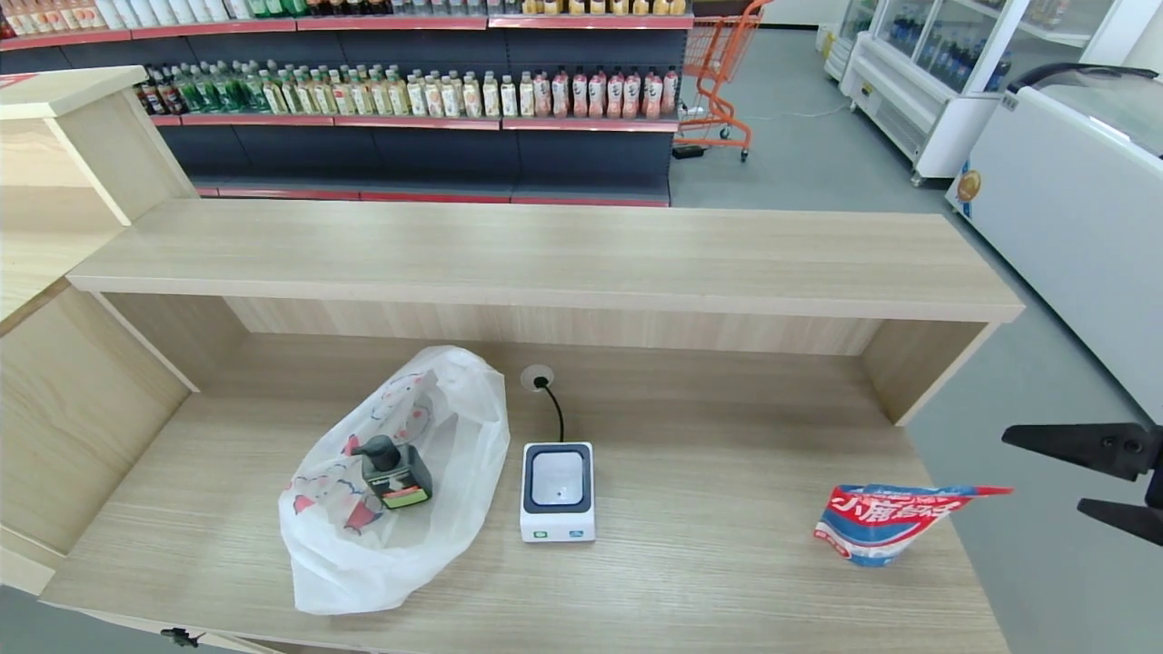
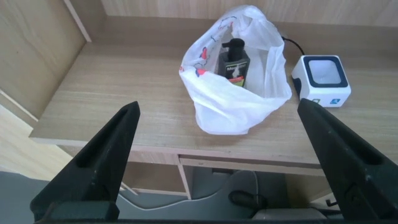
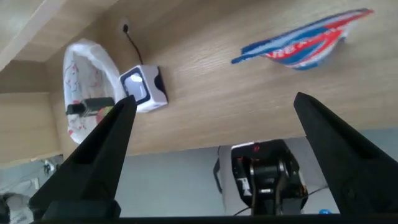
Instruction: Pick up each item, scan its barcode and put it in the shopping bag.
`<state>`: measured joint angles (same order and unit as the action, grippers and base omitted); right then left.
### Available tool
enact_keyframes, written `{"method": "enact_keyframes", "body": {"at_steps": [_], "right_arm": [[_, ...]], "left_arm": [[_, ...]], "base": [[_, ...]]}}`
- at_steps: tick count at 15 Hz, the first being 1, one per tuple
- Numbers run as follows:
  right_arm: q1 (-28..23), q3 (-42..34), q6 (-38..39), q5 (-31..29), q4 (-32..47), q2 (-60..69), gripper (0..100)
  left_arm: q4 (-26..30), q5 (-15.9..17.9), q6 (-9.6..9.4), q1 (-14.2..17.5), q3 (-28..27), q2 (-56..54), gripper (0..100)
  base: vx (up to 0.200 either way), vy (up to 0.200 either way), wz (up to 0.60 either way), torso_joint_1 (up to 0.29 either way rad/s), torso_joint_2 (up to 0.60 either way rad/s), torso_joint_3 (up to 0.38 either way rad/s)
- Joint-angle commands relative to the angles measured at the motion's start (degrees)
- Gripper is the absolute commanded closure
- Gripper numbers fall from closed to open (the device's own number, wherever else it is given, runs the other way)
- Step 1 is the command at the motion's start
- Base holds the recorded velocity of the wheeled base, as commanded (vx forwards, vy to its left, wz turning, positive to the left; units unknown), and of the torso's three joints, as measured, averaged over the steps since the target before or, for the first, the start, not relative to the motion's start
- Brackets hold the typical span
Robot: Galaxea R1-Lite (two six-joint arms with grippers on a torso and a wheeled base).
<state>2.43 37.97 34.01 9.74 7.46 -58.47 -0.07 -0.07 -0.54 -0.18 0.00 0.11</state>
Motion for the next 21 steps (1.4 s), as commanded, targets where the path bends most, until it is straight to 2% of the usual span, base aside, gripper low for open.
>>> {"method": "enact_keyframes", "body": {"at_steps": [1, 2, 4, 7, 12, 16, 21], "right_arm": [[0.04, 2.37, 2.99, -3.32, 3.00, -1.30, 0], [0.04, 3.07, 3.96, -4.47, 4.14, -1.83, 0], [0.04, 5.97, 10.64, -11.59, 7.22, -5.25, 0], [-0.58, 6.59, 14.50, -16.60, 7.66, -10.26, 0], [-1.28, 6.76, 15.56, -23.45, 7.13, -19.49, 0], [-1.20, 6.76, 17.40, -24.59, 6.78, -25.47, 0], [-1.02, 6.59, 17.32, -26.88, -1.84, -35.84, 0]], "left_arm": [[-0.01, -0.01, 0.01, 0.01, 0.00, -0.02, 0], [-0.01, -0.01, 0.01, 0.01, 0.00, -0.02, 0], [-0.01, -0.01, -0.08, 0.01, 0.00, -0.02, 0], [-0.01, -0.01, 0.01, 0.01, 0.00, -0.02, 0], [-0.01, -0.01, 0.01, 0.09, 0.00, -0.02, 0], [-0.01, -0.01, 0.01, 0.01, 0.00, -0.02, 0], [-0.01, -0.01, 0.01, 0.01, 0.00, -0.02, 0]], "base": [[0.000, 0.000, 0.00, 0.000, 0.00, 0.000], [0.000, 0.000, 0.00, 0.000, 0.00, 0.000], [0.000, 0.000, 0.00, 0.000, 0.00, 0.000], [0.000, 0.000, 0.00, 0.000, 0.00, 0.000], [0.000, 0.000, 0.00, 0.000, 0.00, 0.000], [0.000, 0.000, 0.00, 0.000, 0.00, 0.000], [0.000, 0.000, 0.00, 0.000, 0.00, 0.000]]}}
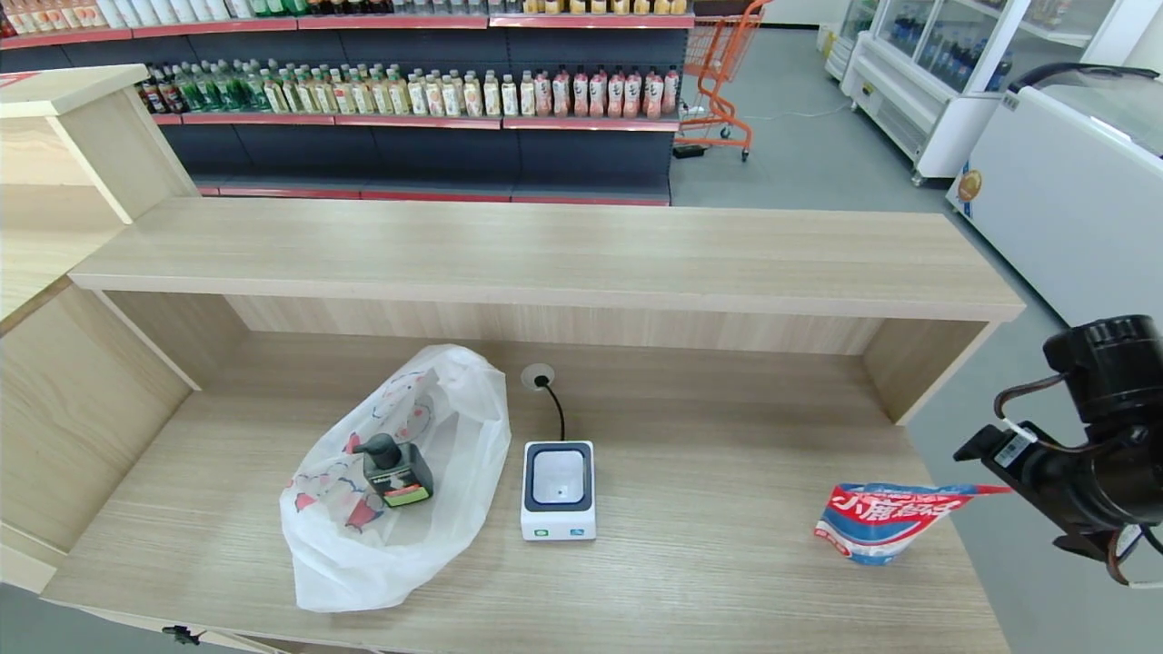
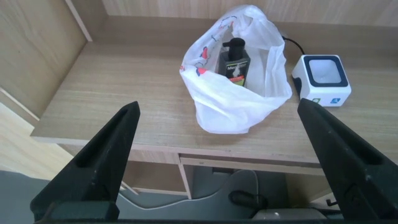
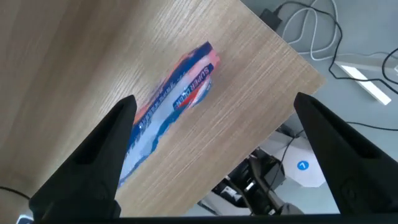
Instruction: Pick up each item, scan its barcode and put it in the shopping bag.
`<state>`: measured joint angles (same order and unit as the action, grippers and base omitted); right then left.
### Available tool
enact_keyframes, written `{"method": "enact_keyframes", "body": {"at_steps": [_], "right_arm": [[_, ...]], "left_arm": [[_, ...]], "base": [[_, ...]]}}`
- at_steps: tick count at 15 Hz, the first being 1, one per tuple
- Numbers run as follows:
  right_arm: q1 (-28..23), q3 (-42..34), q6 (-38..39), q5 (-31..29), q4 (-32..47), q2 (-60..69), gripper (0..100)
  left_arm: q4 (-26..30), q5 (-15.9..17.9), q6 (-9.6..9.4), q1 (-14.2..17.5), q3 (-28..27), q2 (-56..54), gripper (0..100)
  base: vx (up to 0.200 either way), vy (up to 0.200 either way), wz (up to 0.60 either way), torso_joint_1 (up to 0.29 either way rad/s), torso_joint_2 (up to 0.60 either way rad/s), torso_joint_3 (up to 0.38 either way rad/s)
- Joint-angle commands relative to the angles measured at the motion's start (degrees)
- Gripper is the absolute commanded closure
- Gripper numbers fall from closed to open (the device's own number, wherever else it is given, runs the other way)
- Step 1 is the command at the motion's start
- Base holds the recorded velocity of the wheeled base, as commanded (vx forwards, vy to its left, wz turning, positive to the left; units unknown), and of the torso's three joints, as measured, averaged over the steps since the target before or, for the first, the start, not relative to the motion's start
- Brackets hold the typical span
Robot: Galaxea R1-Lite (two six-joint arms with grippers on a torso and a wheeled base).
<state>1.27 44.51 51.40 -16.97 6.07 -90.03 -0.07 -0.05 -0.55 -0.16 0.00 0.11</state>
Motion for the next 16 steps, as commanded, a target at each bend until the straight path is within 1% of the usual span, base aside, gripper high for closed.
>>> {"method": "enact_keyframes", "body": {"at_steps": [1, 5, 8, 11, 12, 14, 16], "right_arm": [[0.40, 0.05, -0.86, -0.17, -2.38, -7.53, 0], [3.21, 0.05, -1.74, -0.08, -9.67, -13.95, 0], [4.62, 0.14, -2.97, -0.08, -12.84, -17.73, 0], [5.50, 0.23, -6.31, -0.08, -18.73, -21.15, 0], [5.59, 0.32, -7.36, -0.08, -19.52, -21.95, 100], [5.85, 0.23, -9.65, -0.08, -20.57, -24.41, 100], [6.73, 0.23, -10.35, -0.17, -20.66, -25.81, 100]], "left_arm": [[-0.01, -0.04, 0.02, -0.02, 0.00, -0.02, 0], [-0.01, -0.04, 0.02, -0.02, 0.00, -0.02, 0], [-0.01, -0.04, 0.02, -0.02, 0.00, -0.02, 0], [-0.01, -0.04, -0.07, -0.02, 0.00, -0.02, 0], [-0.01, -0.04, 0.02, -0.02, 0.00, -0.02, 0], [-0.01, -0.04, 0.02, -0.02, 0.00, -0.02, 0], [-0.01, -0.04, -0.07, -0.02, 0.00, -0.02, 0]], "base": [[0.000, 0.000, 0.00, 0.000, 0.00, 0.000], [0.000, 0.000, 0.00, 0.000, 0.00, 0.000], [0.000, 0.000, 0.00, 0.000, 0.00, 0.000], [0.000, 0.000, 0.00, 0.000, 0.00, 0.000], [0.000, 0.000, 0.00, 0.000, 0.00, 0.000], [0.000, 0.000, 0.00, 0.000, 0.00, 0.000], [0.000, 0.000, 0.00, 0.000, 0.00, 0.000]]}}
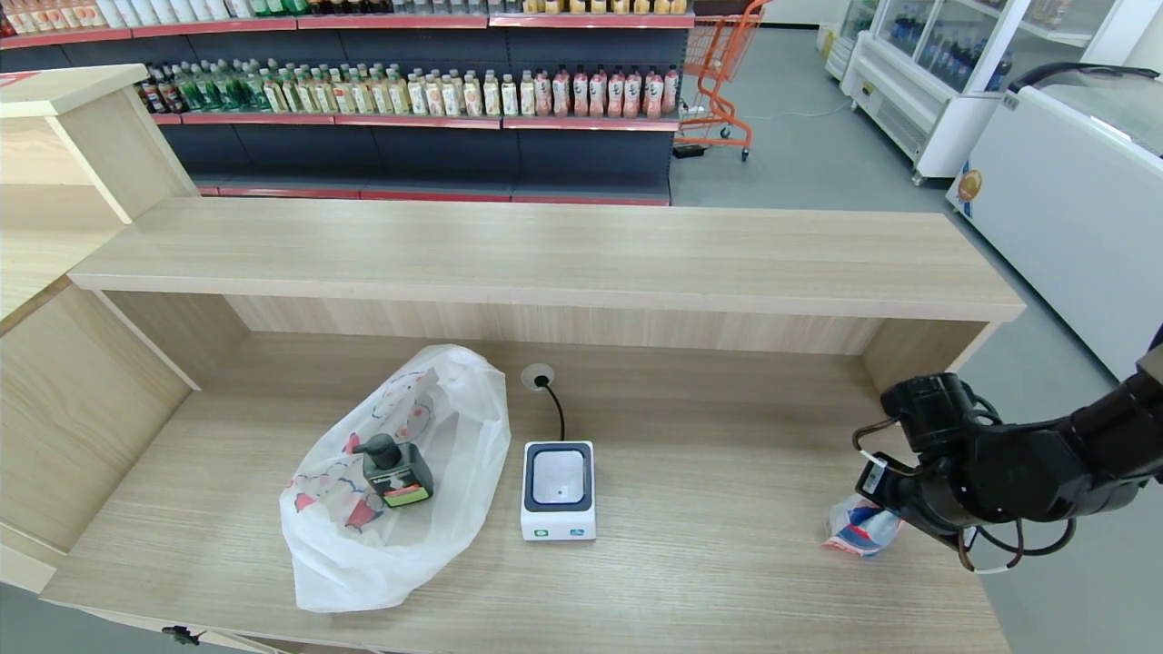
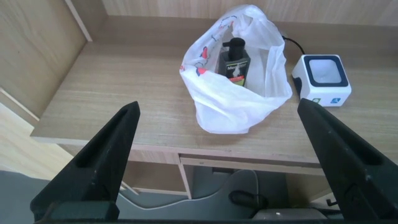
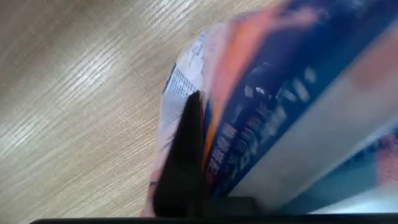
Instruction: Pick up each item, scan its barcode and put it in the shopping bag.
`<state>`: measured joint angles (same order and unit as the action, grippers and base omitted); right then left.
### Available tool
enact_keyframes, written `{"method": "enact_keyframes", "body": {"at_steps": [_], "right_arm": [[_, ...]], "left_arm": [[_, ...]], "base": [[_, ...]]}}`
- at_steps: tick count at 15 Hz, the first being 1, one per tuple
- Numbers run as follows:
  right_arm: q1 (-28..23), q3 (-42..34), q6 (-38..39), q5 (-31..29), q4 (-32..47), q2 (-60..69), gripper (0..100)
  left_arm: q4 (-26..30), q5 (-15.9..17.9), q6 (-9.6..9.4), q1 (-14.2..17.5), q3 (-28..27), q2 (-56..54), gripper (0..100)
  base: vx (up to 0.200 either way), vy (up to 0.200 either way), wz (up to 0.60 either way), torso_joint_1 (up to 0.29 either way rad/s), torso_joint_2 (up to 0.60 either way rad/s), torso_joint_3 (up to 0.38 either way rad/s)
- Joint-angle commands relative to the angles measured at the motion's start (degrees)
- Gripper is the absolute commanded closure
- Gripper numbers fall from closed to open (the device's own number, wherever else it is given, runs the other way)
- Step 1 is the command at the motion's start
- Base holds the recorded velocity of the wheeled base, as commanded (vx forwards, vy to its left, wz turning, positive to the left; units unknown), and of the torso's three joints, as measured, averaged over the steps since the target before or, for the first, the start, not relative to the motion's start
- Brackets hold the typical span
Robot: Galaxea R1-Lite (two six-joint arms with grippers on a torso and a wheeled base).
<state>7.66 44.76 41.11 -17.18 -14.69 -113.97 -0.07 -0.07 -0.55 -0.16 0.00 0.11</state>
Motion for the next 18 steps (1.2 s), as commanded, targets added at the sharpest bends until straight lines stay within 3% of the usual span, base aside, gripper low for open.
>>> {"method": "enact_keyframes", "body": {"at_steps": [1, 5, 7, 9, 10, 13, 16, 18], "right_arm": [[0.34, 0.15, -0.41, -0.14, -0.43, -2.84, 100], [1.31, 0.15, -6.48, -1.46, -3.50, -0.46, 100], [1.57, 0.32, -11.84, 3.64, -8.51, 6.13, 100], [0.87, -0.64, -19.57, 17.09, -9.39, 14.04, 100], [-0.10, -2.22, -22.91, 33.08, -9.74, 20.63, 100], [-2.12, -6.71, -31.88, 64.64, -9.92, 30.39, 100], [-1.06, -10.57, -39.26, 81.51, -14.75, 33.37, 100], [-0.98, -11.01, -45.76, 88.19, -14.49, 33.37, 100]], "left_arm": [[-0.01, -0.01, -0.07, 0.07, 0.00, -0.02, 0], [-0.01, -0.01, 0.02, -0.02, 0.00, -0.02, 0], [-0.01, -0.01, -0.07, -0.02, 0.00, -0.02, 0], [-0.01, -0.01, 0.02, -0.02, 0.00, -0.02, 0], [-0.01, -0.01, -0.07, -0.02, 0.00, -0.02, 0], [-0.01, -0.01, 0.02, -0.02, 0.00, -0.02, 0], [-0.01, -0.01, 0.02, -0.02, 0.00, -0.02, 0], [-0.01, -0.01, 0.02, 0.07, 0.00, -0.02, 0]], "base": [[0.000, 0.000, 0.00, 0.000, 0.00, 0.000], [0.000, 0.000, 0.00, 0.000, 0.00, 0.000], [0.000, 0.000, 0.00, 0.000, 0.00, 0.000], [0.000, 0.000, 0.00, 0.000, 0.00, 0.000], [0.000, 0.000, 0.00, 0.000, 0.00, 0.000], [0.000, 0.000, 0.00, 0.000, 0.00, 0.000], [0.000, 0.000, 0.00, 0.000, 0.00, 0.000], [0.000, 0.000, 0.00, 0.000, 0.00, 0.000]]}}
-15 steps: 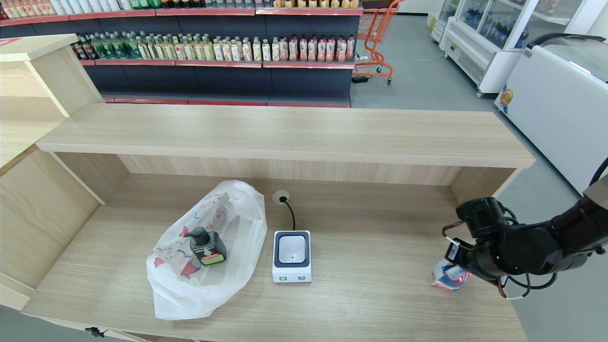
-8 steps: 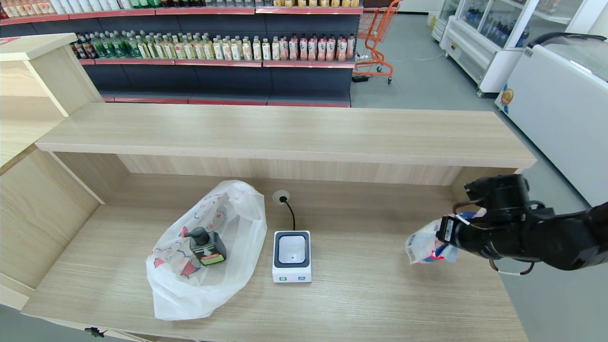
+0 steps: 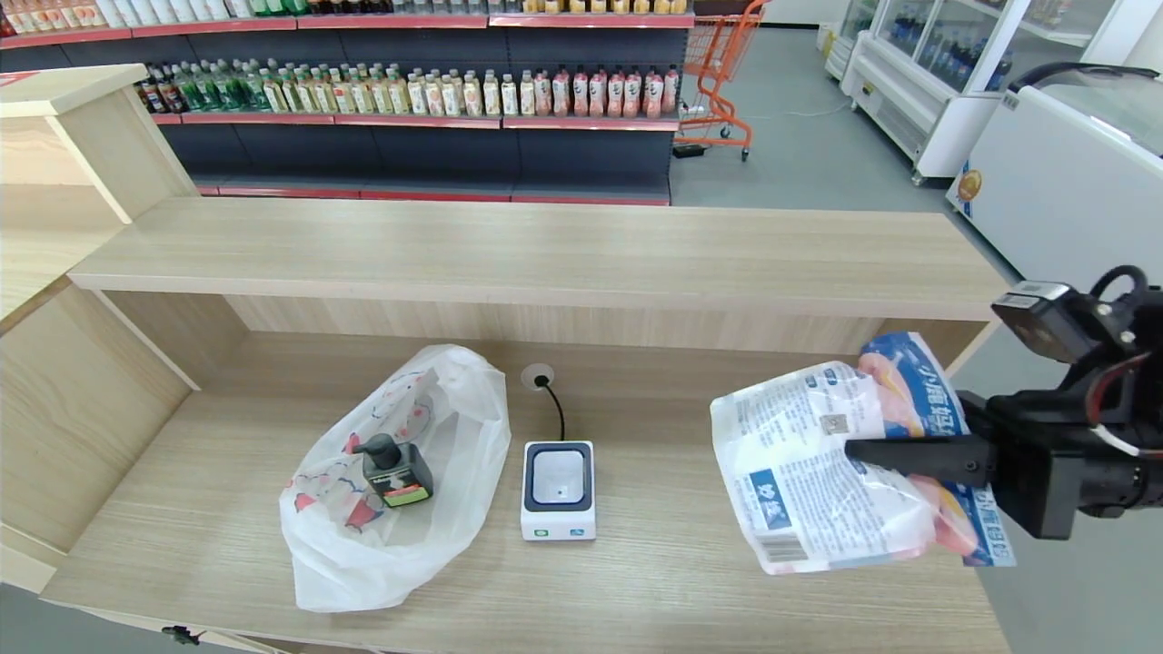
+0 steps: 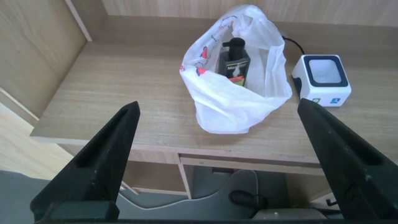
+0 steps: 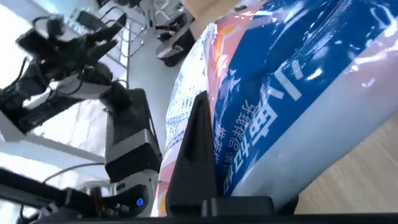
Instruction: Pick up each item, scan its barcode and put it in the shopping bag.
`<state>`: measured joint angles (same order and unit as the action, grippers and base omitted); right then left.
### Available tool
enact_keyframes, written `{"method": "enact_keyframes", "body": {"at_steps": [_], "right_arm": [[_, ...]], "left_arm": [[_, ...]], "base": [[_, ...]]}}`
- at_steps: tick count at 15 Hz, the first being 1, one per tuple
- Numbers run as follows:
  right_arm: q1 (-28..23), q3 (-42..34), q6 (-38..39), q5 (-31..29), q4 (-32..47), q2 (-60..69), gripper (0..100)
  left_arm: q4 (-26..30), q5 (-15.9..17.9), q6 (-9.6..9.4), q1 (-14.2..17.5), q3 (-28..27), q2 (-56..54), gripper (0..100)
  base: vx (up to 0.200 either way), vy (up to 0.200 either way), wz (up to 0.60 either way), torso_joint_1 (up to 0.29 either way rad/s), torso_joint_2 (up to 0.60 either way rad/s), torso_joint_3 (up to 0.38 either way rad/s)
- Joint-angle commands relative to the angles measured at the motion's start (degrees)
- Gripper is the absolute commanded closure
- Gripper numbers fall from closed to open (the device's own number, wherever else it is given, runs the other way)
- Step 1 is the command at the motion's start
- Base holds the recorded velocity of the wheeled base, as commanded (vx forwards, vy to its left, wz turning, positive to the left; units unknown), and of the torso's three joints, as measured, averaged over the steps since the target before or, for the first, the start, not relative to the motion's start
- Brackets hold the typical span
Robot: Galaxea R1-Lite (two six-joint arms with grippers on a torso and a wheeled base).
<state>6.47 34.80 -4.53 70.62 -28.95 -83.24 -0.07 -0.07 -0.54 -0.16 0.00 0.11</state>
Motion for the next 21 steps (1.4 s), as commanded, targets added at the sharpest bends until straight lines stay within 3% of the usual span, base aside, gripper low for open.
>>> {"method": "enact_keyframes", "body": {"at_steps": [1, 5, 8, 12, 21], "right_arm": [[0.56, -1.49, -4.87, 3.74, 0.65, 2.47, 100], [2.93, -1.05, -4.78, 4.09, 4.43, 3.52, 100], [6.36, -0.88, 0.76, 4.09, 8.91, 6.51, 100], [8.47, -0.70, 2.34, 4.09, 11.99, 6.07, 100], [9.00, -0.88, 4.53, 3.91, 12.69, 6.16, 100]], "left_arm": [[-0.01, -0.01, -0.08, -0.02, 0.00, -0.02, 0], [-0.01, -0.01, 0.01, 0.07, 0.00, -0.02, 0], [-0.01, -0.01, -0.08, -0.02, 0.00, -0.02, 0], [-0.01, -0.01, 0.01, -0.02, 0.00, -0.02, 0], [-0.01, -0.01, 0.01, -0.02, 0.00, -0.02, 0]], "base": [[0.000, 0.000, 0.00, 0.000, 0.00, 0.000], [0.000, 0.000, 0.00, 0.000, 0.00, 0.000], [0.000, 0.000, 0.00, 0.000, 0.00, 0.000], [0.000, 0.000, 0.00, 0.000, 0.00, 0.000], [0.000, 0.000, 0.00, 0.000, 0.00, 0.000]]}}
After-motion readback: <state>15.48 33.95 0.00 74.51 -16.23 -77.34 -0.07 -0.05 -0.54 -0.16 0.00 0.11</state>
